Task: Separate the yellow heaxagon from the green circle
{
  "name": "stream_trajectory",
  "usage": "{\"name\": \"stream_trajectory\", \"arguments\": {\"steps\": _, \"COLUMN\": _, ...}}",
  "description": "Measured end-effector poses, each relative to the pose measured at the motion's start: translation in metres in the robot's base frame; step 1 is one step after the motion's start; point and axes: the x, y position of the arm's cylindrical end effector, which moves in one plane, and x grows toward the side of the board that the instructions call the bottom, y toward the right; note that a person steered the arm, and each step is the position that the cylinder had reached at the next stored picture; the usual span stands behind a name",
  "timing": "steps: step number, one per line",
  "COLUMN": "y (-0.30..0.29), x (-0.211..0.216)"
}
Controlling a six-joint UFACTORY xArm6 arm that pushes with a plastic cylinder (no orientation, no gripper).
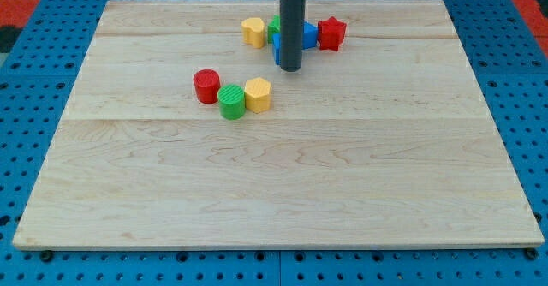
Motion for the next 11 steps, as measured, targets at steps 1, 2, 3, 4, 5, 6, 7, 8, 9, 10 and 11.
{"name": "stream_trajectory", "arguments": {"steps": 1, "y": -0.002, "x": 0.025}}
{"name": "stream_trajectory", "arguments": {"steps": 2, "y": 0.001, "x": 0.069}}
{"name": "stream_trajectory", "arguments": {"steps": 3, "y": -0.028, "x": 0.109}}
{"name": "stream_trajectory", "arguments": {"steps": 4, "y": -0.056, "x": 0.101}}
{"name": "stream_trajectory", "arguments": {"steps": 5, "y": -0.052, "x": 0.087}}
{"name": "stream_trajectory", "arguments": {"steps": 6, "y": -0.052, "x": 0.078}}
{"name": "stream_trajectory", "arguments": {"steps": 7, "y": -0.052, "x": 0.075}}
{"name": "stream_trajectory", "arguments": {"steps": 8, "y": -0.059, "x": 0.075}}
{"name": "stream_trajectory", "arguments": {"steps": 9, "y": -0.076, "x": 0.073}}
{"name": "stream_trajectory", "arguments": {"steps": 10, "y": -0.055, "x": 0.061}}
{"name": "stream_trajectory", "arguments": {"steps": 11, "y": -0.039, "x": 0.050}}
